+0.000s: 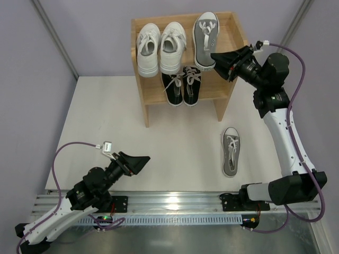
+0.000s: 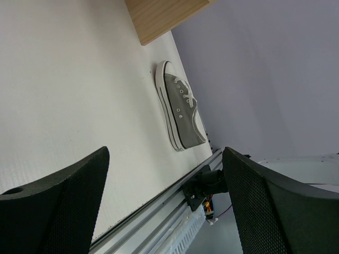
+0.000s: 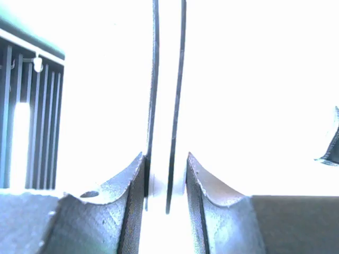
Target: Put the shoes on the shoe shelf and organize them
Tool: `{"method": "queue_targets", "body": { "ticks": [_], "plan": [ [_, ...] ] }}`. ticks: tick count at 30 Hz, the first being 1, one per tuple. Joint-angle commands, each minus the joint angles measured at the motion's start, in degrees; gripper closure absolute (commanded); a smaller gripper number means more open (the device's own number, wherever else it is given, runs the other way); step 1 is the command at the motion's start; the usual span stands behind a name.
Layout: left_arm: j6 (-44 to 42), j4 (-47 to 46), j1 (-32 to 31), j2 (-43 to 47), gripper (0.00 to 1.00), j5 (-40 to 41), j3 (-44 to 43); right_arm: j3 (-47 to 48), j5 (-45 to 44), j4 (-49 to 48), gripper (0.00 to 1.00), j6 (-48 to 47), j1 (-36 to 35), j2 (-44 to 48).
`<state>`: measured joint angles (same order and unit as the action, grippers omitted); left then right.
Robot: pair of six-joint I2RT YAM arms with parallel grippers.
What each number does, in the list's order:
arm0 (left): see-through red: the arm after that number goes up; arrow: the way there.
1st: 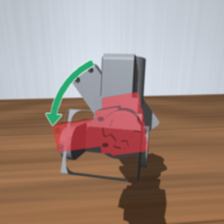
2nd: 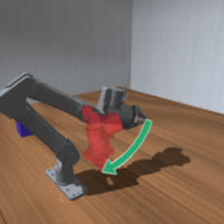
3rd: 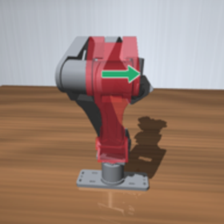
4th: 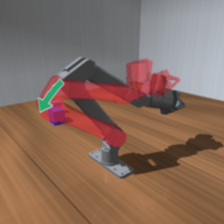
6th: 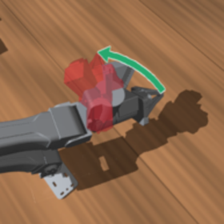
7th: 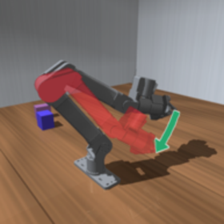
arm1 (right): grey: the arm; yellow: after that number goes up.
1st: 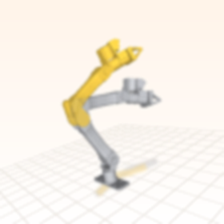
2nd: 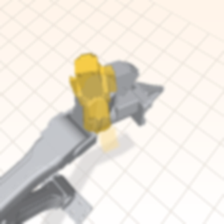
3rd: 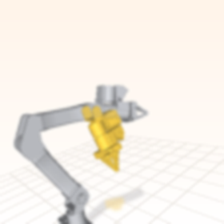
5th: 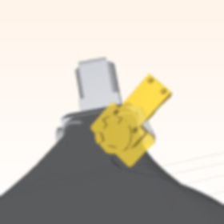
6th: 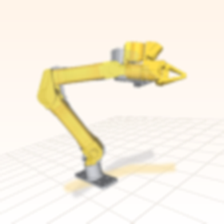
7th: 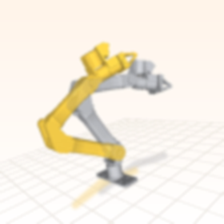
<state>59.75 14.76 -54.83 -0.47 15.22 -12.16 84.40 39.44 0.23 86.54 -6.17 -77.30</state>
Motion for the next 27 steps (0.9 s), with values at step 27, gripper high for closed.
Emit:
{"method": "queue_targets", "body": {
  "ticks": [27],
  "plan": [
    [-0.7,-3.2,0.2,3.0,0.16,-0.2,0.8,8.2,-10.3,8.1,0.96,-13.3,-3.6,0.8]
  ]
}}
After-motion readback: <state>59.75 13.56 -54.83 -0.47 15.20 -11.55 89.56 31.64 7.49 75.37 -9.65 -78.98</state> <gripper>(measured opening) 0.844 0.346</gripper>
